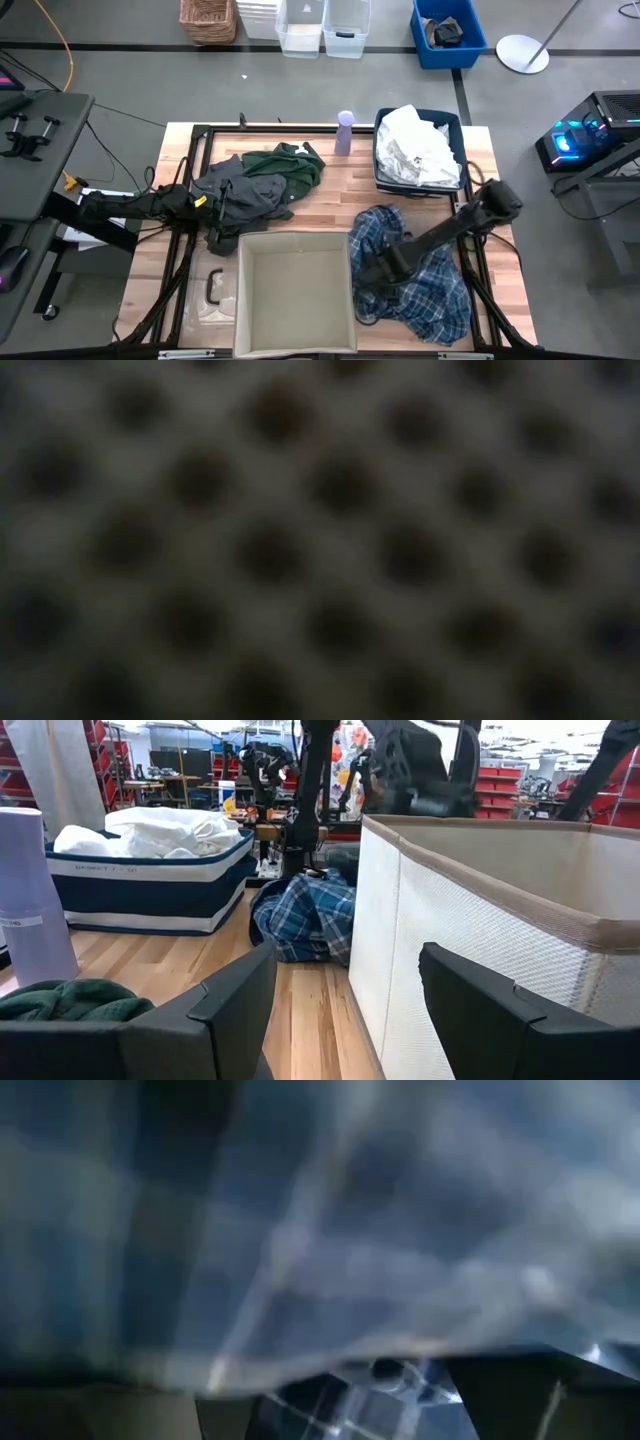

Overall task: Sort clothes
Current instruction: Put the navy blue striped polo into the laundry organizer

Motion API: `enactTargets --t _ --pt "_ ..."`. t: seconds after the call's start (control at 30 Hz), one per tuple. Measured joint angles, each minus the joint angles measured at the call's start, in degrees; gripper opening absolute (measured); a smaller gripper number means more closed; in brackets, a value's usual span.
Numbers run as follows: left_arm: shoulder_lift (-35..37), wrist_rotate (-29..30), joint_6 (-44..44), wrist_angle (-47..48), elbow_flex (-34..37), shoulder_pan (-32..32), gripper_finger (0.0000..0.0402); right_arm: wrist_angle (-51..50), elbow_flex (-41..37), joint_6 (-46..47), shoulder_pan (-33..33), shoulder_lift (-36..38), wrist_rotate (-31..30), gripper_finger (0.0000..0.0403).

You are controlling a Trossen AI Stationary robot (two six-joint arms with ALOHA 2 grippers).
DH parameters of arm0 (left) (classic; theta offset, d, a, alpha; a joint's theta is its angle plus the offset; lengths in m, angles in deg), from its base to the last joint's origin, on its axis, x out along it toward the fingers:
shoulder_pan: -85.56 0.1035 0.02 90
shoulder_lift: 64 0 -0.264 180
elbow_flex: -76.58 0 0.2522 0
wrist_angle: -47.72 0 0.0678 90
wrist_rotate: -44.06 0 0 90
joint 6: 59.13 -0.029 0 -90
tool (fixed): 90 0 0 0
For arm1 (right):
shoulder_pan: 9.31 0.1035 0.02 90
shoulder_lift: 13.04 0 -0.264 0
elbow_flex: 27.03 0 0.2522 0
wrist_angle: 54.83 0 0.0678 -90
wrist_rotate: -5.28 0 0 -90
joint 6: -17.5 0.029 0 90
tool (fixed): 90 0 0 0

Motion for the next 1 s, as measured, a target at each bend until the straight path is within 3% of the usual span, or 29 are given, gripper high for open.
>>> enactTargets --t 0.2,0.3,0.37,0.5,0.53,0.77,0.93,1.0 --pt "0.02 -0.02 0.00 -0.04 0.00 0.00 0.0235 4.75 0.30 0.09 -1.17 -4.32 4.21 0.0283" --pt "0.00 -0.01 0.00 -0.01 0.00 0.00 0.0235 4.94 0.34 1.90 -1.90 -4.79 5.07 0.0261" --pt "0.02 0.00 0.00 -0.02 0.00 0.00 0.0235 4.30 0.33 2.89 -2.31 -4.88 4.78 0.0211" --pt "0.02 -0.02 0.00 0.00 0.00 0.00 0.0235 2.56 0.14 3.57 -3.14 -3.82 5.23 0.0038" --pt "0.02 0.00 0.00 0.00 -0.02 0.00 0.0235 2.46 0.10 3.55 -3.10 -2.93 5.93 0.0024" --pt "0.02 0.00 0.00 0.00 0.00 0.00 0.0235 -13.59 5.38 9.81 -2.16 9.44 4.15 0.0006" --pt "0.02 0.00 0.02 -0.02 0.00 0.00 0.0235 -32.26 18.17 18.40 -1.60 19.42 -5.66 0.0004" --pt "0.02 0.00 0.01 -0.02 -0.02 0.00 0.0235 -33.09 24.68 21.50 -2.05 23.09 -10.92 0.0004"
